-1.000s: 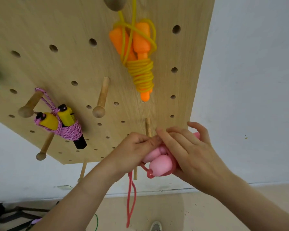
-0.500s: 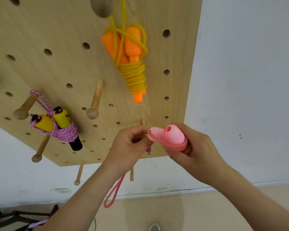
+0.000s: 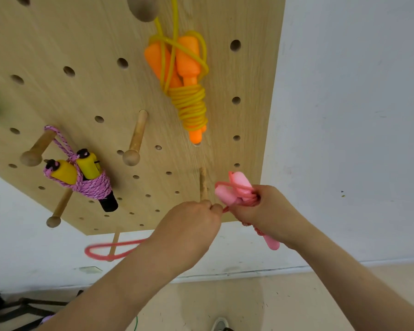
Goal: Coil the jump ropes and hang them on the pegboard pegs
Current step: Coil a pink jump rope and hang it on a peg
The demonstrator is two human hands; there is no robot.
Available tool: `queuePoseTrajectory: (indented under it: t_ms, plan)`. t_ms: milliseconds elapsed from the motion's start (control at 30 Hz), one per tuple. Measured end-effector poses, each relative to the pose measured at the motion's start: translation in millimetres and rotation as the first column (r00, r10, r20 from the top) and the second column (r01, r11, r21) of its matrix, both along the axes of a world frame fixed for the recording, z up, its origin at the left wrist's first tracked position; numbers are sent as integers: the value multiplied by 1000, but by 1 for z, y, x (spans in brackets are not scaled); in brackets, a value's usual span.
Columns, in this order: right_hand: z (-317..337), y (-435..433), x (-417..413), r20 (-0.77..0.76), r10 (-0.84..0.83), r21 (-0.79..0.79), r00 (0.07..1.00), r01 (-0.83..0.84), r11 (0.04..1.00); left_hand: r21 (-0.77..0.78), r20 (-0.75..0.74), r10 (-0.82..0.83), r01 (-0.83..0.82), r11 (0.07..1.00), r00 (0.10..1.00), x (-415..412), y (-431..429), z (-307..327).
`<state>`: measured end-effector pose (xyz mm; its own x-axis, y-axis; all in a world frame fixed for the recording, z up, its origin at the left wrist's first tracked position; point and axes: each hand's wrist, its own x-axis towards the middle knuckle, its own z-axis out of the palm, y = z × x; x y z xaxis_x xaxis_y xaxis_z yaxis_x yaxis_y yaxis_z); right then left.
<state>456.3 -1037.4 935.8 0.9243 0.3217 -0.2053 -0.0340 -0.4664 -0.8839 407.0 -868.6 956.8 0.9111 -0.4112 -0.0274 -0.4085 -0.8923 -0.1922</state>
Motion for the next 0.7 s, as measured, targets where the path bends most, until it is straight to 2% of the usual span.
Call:
queuePoseTrajectory:
  t_ms: [33,133,200,267,333,400,500,600,700]
  plan:
    - [-2,2,2,80,7,-134,997,4,991,52,5,-5,5,999,1000,-3,-3,8]
    - [-5,1,8,260,60,-465,964,70,882,58,163,-104,96,994,981,-8,-4,23]
    - [-4,-1,5,318,133,-564,939,74,822,99,168,-198,183,978,966,-12,-6,38]
    - [-3,3,-3,371,291,-655,882,26,755,143,250,-337,309,940,908,-10,-6,47]
    - [0,8,-12,425,401,-680,811,-5,733,155,337,-399,368,917,852,-2,-5,55]
    - [3,10,-14,533,421,-654,734,42,756,91,378,-418,416,905,826,7,-2,58]
    - [15,10,-13,670,364,-579,647,149,802,-160,357,-356,432,887,863,20,0,55]
    - [19,5,-16,661,413,-617,627,140,775,-404,272,-289,382,831,918,26,-4,45]
    - [25,-1,-16,642,431,-607,634,77,791,-512,207,-234,309,801,950,28,-2,38]
